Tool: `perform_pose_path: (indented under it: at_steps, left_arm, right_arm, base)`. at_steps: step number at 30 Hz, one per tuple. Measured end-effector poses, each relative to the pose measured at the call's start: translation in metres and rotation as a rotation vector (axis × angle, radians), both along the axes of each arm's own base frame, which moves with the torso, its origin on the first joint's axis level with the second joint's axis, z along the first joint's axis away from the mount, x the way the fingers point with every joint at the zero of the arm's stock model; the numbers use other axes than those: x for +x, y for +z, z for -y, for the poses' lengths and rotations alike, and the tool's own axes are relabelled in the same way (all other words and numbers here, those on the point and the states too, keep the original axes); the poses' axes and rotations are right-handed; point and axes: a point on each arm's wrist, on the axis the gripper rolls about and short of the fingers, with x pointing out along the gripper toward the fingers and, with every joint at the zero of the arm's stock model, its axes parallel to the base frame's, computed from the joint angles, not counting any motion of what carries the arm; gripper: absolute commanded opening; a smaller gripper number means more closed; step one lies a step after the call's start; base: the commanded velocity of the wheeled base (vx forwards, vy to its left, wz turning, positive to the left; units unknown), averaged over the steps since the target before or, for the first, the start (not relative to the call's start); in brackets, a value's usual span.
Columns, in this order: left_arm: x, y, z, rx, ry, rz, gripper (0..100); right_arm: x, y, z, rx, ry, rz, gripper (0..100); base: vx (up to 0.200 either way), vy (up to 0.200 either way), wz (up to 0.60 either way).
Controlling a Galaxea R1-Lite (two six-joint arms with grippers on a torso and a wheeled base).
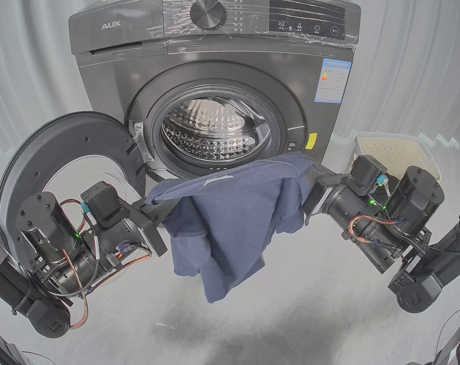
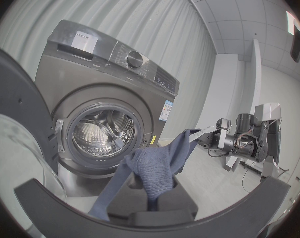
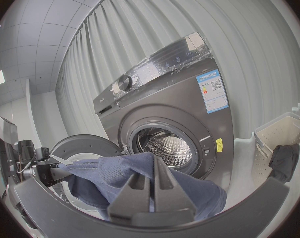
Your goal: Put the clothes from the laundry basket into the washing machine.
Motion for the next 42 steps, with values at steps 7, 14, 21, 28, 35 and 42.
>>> perform_pose_path:
  at_steps: [7, 14, 21, 28, 35, 42]
  left_arm:
    - [-0.002, 0.019, 0.0, -0.016, -0.033, 0.091, 0]
    - [-0.009, 0.037, -0.001, -0.056, -0.044, 0.15, 0]
    - [-0.019, 0.036, 0.002, -0.054, -0.076, 0.145, 0]
    - [-0.017, 0.039, 0.003, -0.066, -0.061, 0.151, 0]
    - [-0.014, 0.046, 0.003, -0.083, -0.046, 0.177, 0]
    - [-0.013, 0.048, 0.003, -0.087, -0.046, 0.184, 0]
  right_arm:
    - [-0.013, 0.016, 0.006, 0.026, 0.017, 0.041, 0]
    - [-0.017, 0.026, 0.011, 0.046, 0.015, 0.066, 0]
    - [-0.019, 0.028, 0.01, 0.055, 0.017, 0.073, 0]
    - [-0.019, 0.03, 0.01, 0.061, 0.018, 0.078, 0]
    - [-0.018, 0.036, 0.009, 0.077, 0.014, 0.095, 0]
    - [-0.018, 0.038, 0.008, 0.084, 0.015, 0.101, 0]
  base:
    - [0.0, 0.0, 0.0]
    - [0.0, 0.0, 0.0]
    - [0.0, 0.0, 0.0]
    - [0.0, 0.0, 0.0]
    - [0.0, 0.0, 0.0]
    - [0.0, 0.0, 0.0]
